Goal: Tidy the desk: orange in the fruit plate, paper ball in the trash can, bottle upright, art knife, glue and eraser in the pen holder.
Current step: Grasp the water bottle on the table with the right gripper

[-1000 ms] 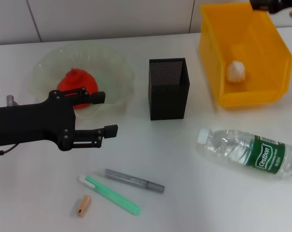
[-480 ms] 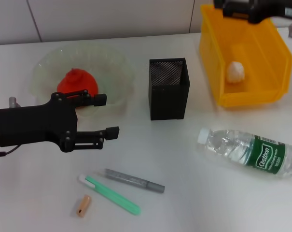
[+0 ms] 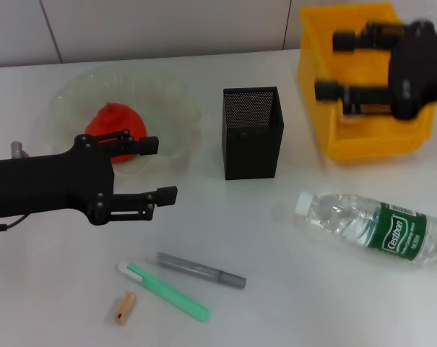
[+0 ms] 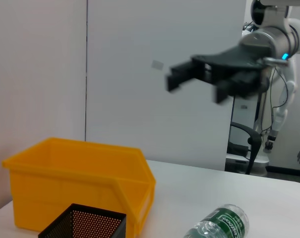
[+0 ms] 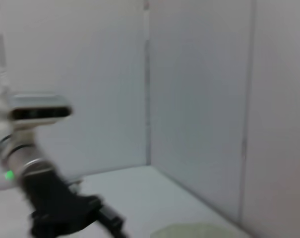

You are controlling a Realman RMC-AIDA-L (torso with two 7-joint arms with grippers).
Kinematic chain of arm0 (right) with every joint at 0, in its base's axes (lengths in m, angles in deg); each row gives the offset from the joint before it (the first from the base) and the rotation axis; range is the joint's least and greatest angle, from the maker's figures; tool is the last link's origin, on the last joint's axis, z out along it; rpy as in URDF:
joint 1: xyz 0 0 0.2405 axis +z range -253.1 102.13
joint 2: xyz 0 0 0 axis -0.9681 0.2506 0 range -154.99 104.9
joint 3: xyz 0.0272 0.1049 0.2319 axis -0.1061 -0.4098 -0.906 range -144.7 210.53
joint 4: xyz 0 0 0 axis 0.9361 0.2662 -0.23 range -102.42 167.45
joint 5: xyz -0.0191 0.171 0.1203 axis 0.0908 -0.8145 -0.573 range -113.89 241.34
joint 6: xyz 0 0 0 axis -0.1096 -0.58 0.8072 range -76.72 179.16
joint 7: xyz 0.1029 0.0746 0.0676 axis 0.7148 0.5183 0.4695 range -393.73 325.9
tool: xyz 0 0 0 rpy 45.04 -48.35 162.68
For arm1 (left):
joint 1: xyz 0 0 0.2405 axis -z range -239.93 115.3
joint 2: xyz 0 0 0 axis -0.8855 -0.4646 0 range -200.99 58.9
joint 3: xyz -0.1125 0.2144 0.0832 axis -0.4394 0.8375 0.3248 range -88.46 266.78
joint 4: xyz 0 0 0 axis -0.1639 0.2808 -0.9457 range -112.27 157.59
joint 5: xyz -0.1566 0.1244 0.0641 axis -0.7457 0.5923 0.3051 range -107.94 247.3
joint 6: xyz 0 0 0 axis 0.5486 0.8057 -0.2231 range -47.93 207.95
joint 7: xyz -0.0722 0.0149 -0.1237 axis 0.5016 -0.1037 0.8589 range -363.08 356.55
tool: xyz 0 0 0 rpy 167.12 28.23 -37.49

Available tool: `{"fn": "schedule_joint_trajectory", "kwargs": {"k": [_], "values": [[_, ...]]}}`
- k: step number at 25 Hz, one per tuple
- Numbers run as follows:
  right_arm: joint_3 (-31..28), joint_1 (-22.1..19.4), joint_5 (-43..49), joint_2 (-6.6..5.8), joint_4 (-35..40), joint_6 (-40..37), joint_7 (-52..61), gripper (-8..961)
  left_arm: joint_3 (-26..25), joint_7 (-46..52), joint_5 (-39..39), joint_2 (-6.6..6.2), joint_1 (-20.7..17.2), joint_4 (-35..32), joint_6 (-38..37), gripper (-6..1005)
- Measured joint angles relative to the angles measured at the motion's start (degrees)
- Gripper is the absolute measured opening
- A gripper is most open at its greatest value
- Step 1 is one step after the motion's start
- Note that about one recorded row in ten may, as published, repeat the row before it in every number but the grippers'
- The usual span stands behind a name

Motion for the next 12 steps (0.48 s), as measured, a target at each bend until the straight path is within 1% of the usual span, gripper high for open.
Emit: {"fn": "schedule_joint_trajectory", "kwargs": {"k": [4, 12], "values": [[-0.29, -0.82, 2.68, 0.06, -0.63, -4.4, 0.0, 726, 0.0, -0.01, -0.03, 0.0, -0.22, -0.31, -0.02, 777], [-0.21, -2.69, 6.46, 0.19, -2.83, -5.05, -0.11, 726, 0.2, 0.84, 0.56, -0.02, -0.1, -1.14, 0.34, 776]]}}
